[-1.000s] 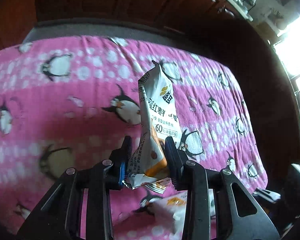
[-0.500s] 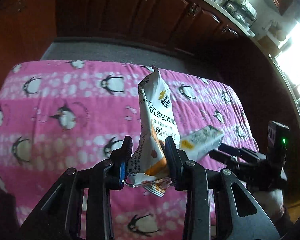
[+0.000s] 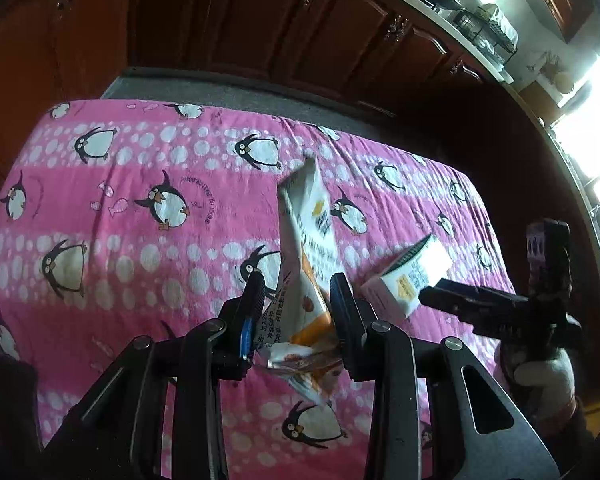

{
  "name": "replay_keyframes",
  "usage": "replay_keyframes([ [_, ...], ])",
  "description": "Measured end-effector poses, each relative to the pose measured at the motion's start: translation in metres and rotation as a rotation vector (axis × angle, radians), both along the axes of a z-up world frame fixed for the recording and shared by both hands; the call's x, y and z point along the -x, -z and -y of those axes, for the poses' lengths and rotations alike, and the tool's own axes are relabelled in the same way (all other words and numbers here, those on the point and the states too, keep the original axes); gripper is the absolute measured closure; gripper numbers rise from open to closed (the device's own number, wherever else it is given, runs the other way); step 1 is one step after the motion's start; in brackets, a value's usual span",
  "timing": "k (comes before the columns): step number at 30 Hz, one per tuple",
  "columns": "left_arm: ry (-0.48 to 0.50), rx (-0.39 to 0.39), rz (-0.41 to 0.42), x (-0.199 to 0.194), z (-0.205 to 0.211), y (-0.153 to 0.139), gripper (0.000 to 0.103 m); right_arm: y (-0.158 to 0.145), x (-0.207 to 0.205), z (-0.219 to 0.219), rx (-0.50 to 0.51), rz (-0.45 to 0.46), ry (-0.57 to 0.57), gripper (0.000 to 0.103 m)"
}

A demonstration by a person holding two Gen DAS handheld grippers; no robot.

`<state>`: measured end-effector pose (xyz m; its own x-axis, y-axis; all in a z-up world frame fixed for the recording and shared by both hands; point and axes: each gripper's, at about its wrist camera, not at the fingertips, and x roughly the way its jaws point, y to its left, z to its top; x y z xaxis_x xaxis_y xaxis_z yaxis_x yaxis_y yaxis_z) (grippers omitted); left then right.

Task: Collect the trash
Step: 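Hold the snack packet in left tool while right tool grasps the white milk carton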

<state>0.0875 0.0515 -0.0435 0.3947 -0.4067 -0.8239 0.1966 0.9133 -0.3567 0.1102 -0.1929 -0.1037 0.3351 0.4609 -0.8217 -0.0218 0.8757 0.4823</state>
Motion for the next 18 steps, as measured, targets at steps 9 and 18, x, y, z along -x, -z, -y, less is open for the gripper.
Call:
replay_keyframes([
  [9, 0.016, 0.021, -0.042, 0.005, 0.005, 0.015, 0.072, 0.017, -0.014, 0.01, -0.08, -0.093, 0.107, 0.034],
  [18, -0.009, -0.027, -0.069, 0.036, -0.001, 0.037, 0.072, 0.01, -0.064, -0.039, 0.097, -0.035, -0.031, 0.028],
])
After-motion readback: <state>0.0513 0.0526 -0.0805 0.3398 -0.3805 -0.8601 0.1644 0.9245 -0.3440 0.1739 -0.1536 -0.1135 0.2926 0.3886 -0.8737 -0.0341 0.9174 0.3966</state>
